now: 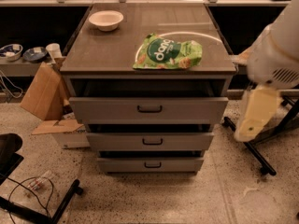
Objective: Open bottom drawer
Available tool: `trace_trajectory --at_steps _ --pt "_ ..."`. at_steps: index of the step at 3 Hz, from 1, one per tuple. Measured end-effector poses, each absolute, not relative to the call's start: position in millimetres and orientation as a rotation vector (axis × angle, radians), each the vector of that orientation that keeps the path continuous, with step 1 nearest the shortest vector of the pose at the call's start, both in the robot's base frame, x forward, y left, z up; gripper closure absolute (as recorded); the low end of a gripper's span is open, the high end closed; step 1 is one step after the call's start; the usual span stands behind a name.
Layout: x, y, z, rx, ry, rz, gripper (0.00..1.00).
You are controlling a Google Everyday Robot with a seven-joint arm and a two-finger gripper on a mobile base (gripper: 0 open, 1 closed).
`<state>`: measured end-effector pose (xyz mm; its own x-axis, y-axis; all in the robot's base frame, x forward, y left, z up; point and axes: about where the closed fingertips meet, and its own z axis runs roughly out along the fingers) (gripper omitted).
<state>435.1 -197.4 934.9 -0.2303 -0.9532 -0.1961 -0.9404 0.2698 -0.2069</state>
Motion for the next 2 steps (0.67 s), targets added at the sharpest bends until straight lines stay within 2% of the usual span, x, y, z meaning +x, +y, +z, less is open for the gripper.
trace_trajectory --at_steps 2 --pt "412 -154 796 -1.737 2.323 0.061 0.00"
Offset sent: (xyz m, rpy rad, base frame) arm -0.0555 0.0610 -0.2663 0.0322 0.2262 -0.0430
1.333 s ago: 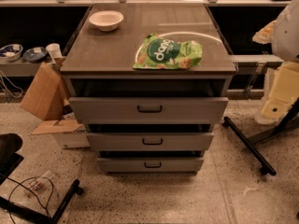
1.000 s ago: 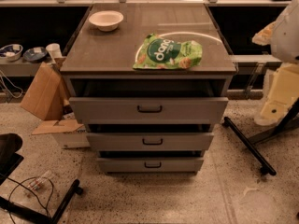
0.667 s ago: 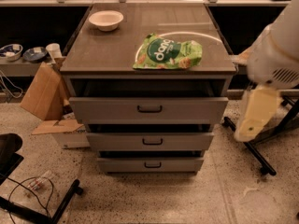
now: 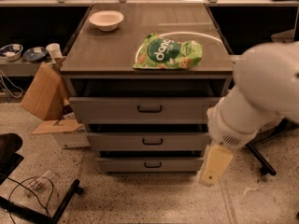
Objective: Open bottom drawer
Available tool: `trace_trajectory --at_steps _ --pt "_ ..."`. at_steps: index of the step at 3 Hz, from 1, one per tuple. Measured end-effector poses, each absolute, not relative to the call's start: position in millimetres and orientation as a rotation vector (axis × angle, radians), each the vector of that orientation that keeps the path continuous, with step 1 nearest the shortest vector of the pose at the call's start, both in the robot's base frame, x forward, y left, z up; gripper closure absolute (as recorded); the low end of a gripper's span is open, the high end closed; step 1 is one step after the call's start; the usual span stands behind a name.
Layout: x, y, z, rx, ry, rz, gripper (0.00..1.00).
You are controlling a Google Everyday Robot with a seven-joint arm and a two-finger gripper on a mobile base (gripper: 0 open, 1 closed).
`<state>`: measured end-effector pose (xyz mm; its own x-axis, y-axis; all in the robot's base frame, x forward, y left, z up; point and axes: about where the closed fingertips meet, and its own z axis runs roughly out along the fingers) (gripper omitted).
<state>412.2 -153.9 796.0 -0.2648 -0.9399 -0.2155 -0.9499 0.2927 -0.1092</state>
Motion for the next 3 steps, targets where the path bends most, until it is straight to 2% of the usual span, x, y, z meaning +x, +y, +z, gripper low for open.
trace_trajectory --at_steps 1,2,3 --pt "394 -156 713 -1.797 2.414 0.092 0.00" --pt "382 -162 675 -1.830 2.466 0.103 0.00" --pt "382 -162 676 -1.830 2.464 0.103 0.00"
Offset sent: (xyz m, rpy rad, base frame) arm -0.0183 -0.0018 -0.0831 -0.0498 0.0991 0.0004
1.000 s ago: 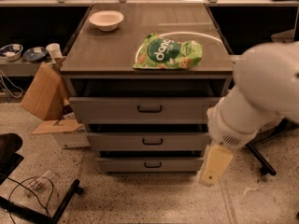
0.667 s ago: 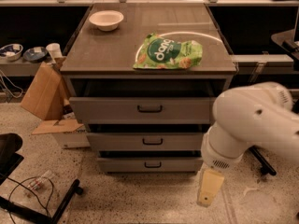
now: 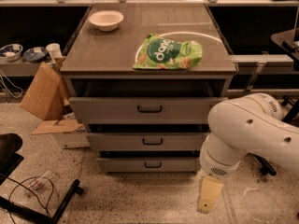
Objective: Open bottom drawer
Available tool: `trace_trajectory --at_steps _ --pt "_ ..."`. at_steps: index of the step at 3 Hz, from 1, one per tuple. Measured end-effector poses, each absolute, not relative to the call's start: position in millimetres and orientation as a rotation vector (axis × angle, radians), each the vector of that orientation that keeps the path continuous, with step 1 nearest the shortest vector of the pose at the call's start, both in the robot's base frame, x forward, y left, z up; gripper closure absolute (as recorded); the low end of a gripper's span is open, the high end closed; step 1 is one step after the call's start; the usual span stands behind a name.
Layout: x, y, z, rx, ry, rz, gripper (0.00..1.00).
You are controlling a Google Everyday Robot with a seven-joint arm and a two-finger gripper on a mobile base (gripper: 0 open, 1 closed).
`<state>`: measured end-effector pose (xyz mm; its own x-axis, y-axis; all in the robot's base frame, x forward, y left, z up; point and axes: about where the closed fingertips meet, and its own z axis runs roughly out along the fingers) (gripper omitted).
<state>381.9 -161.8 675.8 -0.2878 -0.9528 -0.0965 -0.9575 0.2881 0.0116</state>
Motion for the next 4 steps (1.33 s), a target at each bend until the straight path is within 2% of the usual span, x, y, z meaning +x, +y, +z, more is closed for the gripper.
trace_trajectory --at_steps 1,2,4 --pt "383 -150 644 -1.830 2.477 0.180 0.00" --pt "389 -125 577 -1.847 2.455 0.308 0.00" --pt "429 -104 415 -1.800 2.496 0.426 0.00"
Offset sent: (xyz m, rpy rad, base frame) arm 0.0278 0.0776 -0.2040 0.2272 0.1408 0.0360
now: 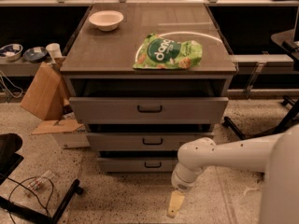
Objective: Open bottom drawer
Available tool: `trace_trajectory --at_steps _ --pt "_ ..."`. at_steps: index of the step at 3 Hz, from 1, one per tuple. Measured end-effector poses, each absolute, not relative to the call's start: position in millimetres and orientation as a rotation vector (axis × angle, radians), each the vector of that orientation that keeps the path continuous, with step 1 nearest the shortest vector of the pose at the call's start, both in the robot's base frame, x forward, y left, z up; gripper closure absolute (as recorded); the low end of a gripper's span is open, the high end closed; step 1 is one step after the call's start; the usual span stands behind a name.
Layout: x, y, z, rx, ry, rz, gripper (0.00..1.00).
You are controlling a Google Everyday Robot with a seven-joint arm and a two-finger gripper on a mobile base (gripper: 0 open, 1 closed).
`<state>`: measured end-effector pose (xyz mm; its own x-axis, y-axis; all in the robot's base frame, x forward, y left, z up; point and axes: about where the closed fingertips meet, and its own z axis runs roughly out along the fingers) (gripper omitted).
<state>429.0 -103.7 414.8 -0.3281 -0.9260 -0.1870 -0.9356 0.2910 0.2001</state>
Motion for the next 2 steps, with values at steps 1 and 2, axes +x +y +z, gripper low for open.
trace_trajectory --at_steps 1,2 --pt "438.6 -104.8 379.2 -1.789 2.522 0.428 0.00" --pt "436.7 -104.7 374.3 -1.790 2.528 0.437 0.00"
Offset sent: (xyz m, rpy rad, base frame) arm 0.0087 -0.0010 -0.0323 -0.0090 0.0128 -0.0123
